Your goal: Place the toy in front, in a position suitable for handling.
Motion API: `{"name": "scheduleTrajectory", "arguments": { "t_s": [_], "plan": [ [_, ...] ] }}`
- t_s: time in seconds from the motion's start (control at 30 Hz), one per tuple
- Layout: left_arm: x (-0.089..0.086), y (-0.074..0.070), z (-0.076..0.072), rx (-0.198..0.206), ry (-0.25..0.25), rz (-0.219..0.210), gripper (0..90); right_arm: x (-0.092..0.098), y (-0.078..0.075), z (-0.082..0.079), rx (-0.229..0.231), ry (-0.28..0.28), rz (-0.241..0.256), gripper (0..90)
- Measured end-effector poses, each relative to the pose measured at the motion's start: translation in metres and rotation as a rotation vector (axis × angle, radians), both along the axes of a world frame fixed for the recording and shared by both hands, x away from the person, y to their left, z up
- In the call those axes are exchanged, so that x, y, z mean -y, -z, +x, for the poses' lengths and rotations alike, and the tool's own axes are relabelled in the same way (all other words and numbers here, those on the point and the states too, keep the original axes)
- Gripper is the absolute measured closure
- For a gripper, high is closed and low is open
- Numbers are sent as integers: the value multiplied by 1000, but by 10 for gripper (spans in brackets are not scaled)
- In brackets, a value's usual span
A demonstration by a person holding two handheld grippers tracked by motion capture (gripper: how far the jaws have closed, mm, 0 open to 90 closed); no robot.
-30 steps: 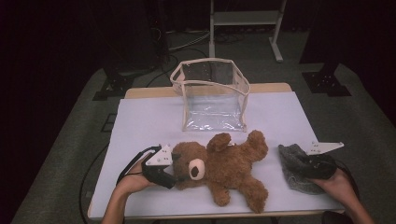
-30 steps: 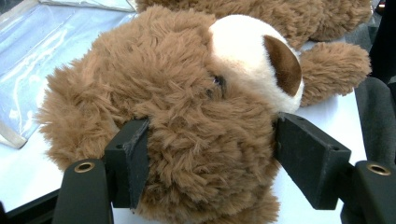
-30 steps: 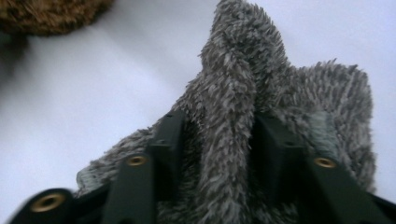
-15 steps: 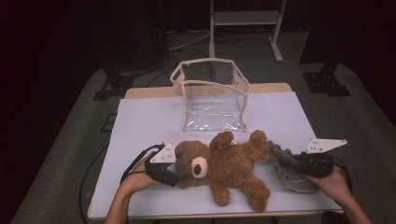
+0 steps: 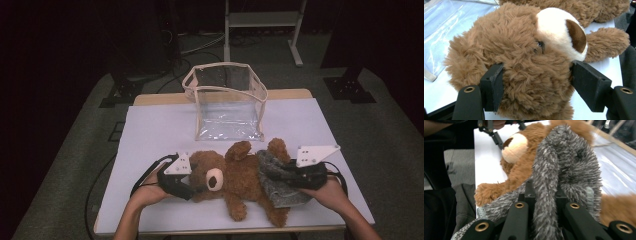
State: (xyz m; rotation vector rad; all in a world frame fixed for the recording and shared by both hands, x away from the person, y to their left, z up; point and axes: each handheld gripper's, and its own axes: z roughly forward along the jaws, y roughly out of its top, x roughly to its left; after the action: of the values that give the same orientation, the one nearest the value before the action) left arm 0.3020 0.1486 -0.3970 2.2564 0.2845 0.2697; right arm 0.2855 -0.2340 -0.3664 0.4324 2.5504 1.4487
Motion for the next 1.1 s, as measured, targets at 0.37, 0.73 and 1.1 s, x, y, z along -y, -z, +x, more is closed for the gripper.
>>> {"name": "scheduleTrajectory", "arguments": {
  "t_s": [0.37, 0.73, 1.1],
  "plan": [
    [-3, 0, -1, -7, 1, -12, 309, 6, 29, -3, -40, 18, 3, 791],
    [-5, 0, -7, -22, 5, -4, 305, 5, 37, 7, -55, 22, -10, 792],
    [-7, -15, -9, 46, 16, -1, 275, 7, 39, 7, -72, 17, 7, 791]
  ]
}}
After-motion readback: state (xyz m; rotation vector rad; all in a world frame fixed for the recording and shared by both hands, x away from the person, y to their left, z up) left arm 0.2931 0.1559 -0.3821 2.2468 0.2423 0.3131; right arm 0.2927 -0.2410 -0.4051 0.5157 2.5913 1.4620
